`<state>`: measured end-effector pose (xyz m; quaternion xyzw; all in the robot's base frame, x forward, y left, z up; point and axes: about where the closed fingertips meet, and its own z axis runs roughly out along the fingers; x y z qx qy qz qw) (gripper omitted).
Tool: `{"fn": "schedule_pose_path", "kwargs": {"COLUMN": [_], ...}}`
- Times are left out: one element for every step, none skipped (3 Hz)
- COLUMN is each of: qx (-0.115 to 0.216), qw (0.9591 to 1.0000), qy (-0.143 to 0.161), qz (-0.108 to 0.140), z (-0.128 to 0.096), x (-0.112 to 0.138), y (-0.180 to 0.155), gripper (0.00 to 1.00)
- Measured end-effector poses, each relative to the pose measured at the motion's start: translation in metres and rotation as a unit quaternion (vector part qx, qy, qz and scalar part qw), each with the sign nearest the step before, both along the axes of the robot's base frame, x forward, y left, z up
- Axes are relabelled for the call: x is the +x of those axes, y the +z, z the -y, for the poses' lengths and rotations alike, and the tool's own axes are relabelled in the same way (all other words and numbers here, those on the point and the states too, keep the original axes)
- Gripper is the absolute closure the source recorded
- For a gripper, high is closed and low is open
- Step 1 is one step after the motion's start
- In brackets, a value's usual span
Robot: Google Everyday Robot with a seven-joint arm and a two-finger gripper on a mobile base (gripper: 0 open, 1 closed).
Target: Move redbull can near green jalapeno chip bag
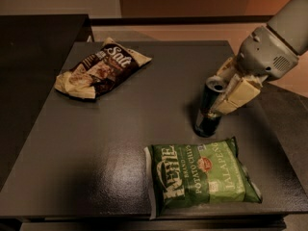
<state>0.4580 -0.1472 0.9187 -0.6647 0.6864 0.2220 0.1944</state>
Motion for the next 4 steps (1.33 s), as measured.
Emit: {"fn": "schedule_pose_path", "kwargs": {"qx": [0.001, 0.002, 0.004, 0.004], "qw": [0.9999, 0.9999, 0.9999, 0.9998], "qy": [0.011, 0.008, 0.006, 0.004], "qz": [0.003, 0.009, 0.014, 0.019], "z": [-0.0052, -0.0072, -0.0094, -0.0114], "x": [-0.0082, -0.0047, -0.0021, 0.0], "y": [-0.0007, 0.0002, 0.0011, 0.002], "gripper": [0.6, 0.38, 0.13, 0.0]}}
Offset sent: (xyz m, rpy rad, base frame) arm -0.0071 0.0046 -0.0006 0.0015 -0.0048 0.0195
